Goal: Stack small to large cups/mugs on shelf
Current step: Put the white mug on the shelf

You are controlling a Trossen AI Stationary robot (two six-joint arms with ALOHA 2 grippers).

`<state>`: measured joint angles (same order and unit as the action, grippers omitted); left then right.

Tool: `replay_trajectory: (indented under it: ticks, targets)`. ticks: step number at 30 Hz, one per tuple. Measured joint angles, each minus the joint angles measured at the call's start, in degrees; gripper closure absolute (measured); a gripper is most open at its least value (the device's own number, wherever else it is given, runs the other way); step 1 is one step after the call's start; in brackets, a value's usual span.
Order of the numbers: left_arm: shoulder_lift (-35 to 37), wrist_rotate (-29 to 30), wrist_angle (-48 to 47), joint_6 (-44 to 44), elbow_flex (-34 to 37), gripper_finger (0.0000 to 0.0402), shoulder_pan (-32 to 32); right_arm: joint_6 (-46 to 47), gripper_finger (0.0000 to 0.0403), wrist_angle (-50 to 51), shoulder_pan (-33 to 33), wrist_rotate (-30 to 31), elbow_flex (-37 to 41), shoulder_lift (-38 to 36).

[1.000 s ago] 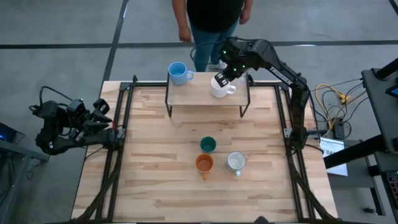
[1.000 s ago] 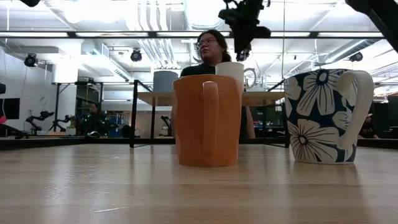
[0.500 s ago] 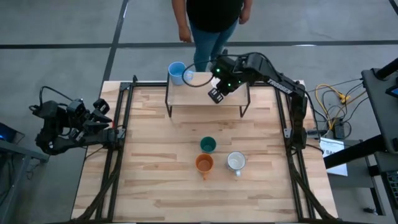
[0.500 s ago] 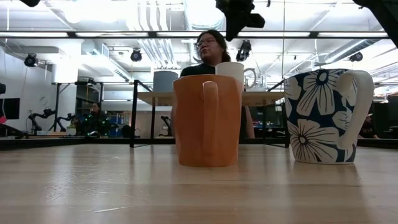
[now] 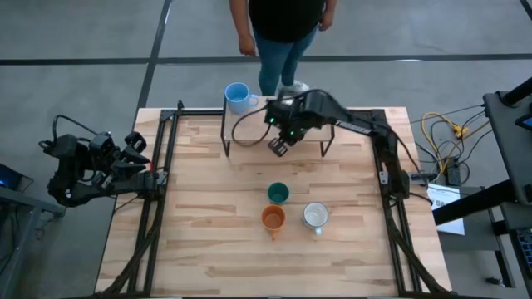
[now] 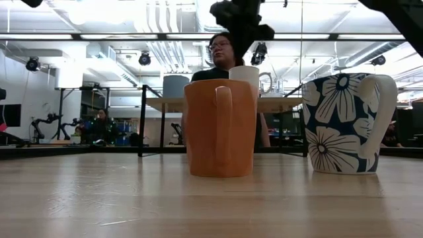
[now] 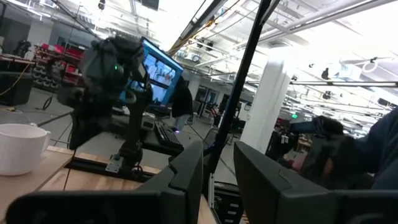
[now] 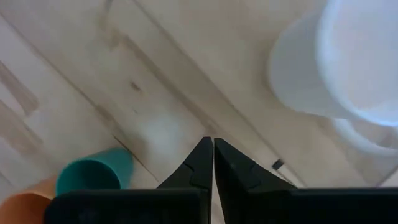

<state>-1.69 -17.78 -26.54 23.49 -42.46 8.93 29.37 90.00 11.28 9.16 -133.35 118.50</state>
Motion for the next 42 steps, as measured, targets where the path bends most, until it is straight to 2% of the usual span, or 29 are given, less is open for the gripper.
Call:
replay_trajectory:
  ticks: [4, 14, 28, 42]
  targets:
    - [0.0, 0.0, 0.0, 0.0, 0.0, 0.0324, 0.0, 0.2, 0.0395, 0.0, -2.3, 0.9, 0.1, 2.6]
    - [0.0, 0.0, 0.0, 0.1, 0.0, 0.0324, 0.0, -0.2, 0.0395, 0.0, -2.8, 11.1, 1.6, 5.4]
    - [0.0, 0.0, 0.1, 0.2, 0.0, 0.0324, 0.0, -2.6, 0.0395, 0.0, -1.7, 13.6, 3.1, 5.0]
    - [0.0, 0.0, 0.5, 0.3, 0.0, 0.0324, 0.0, -10.3, 0.0395, 0.0, -1.0, 13.4, 4.2, 5.0]
